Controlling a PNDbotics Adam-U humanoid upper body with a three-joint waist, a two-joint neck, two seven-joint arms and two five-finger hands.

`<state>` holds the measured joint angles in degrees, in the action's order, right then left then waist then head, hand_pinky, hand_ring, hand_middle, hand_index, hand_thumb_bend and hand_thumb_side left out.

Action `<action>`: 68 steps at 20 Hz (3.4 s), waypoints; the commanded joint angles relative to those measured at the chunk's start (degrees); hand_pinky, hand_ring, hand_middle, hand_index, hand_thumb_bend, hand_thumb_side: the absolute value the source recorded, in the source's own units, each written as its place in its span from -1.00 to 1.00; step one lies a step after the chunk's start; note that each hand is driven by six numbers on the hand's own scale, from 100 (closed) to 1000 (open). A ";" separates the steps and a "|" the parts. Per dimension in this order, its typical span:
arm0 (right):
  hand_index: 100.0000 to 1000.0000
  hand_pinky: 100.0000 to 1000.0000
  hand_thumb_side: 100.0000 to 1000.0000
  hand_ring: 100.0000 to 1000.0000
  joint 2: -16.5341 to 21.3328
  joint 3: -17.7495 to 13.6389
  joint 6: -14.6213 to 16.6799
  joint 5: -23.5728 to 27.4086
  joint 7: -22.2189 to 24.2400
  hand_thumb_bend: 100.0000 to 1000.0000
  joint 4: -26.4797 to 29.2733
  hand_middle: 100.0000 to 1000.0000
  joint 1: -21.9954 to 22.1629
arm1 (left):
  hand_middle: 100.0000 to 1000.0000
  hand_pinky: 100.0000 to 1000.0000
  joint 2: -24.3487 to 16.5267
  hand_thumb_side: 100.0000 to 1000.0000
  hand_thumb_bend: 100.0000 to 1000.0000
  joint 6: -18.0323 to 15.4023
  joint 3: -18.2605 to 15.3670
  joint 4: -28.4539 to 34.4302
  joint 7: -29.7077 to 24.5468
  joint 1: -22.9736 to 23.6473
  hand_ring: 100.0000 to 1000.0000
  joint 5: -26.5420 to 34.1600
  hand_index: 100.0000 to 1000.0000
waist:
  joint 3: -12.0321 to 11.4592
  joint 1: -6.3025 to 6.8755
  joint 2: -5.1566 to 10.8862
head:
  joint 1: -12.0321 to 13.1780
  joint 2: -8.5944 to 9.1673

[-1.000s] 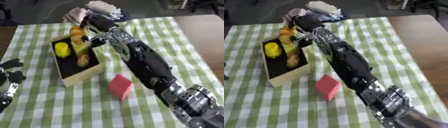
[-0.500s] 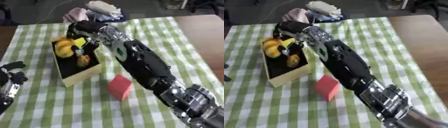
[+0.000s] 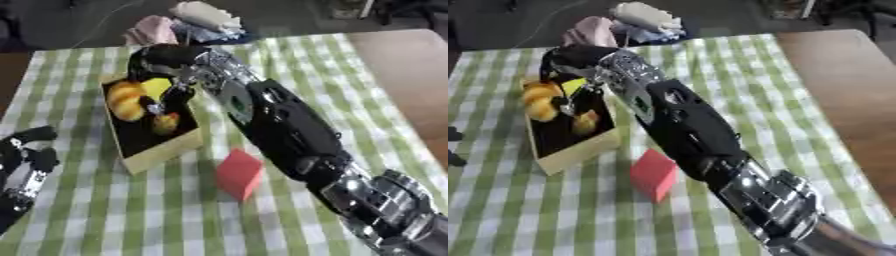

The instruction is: Pick up objects on the table and place them in the box.

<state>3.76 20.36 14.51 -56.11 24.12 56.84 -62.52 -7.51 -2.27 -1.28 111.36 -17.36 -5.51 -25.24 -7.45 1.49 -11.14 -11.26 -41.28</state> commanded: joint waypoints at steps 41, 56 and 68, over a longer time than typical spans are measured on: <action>1.00 0.86 -0.18 0.85 34.89 5.69 -3.95 25.42 17.72 -1.00 41.11 0.89 19.65 | 0.44 0.48 -1.47 0.63 -0.56 1.34 -3.75 0.86 3.49 0.58 0.08 -1.94 0.71 | 5.67 -1.81 0.99 | 4.11 -0.01; 1.00 1.00 -0.02 1.00 29.75 11.78 10.94 3.63 20.55 -0.67 38.43 1.00 20.03 | 0.44 0.48 -1.62 0.63 -0.56 1.08 -3.47 0.42 3.08 0.98 0.08 -1.75 0.71 | 5.63 -1.80 1.74 | 3.41 -0.42; 1.00 1.00 -0.07 1.00 27.19 13.55 15.73 -1.80 18.84 -0.57 40.46 1.00 21.55 | 0.44 0.48 -1.66 0.63 -0.55 1.01 -3.42 0.37 2.95 1.01 0.08 -1.77 0.71 | 5.57 -1.91 1.83 | 3.30 -0.62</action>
<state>30.79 34.26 26.79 -57.41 39.95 96.15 -40.27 -8.09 -1.16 -4.51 111.21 -14.37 -4.18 -27.05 -1.84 0.20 -10.95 -7.75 -41.79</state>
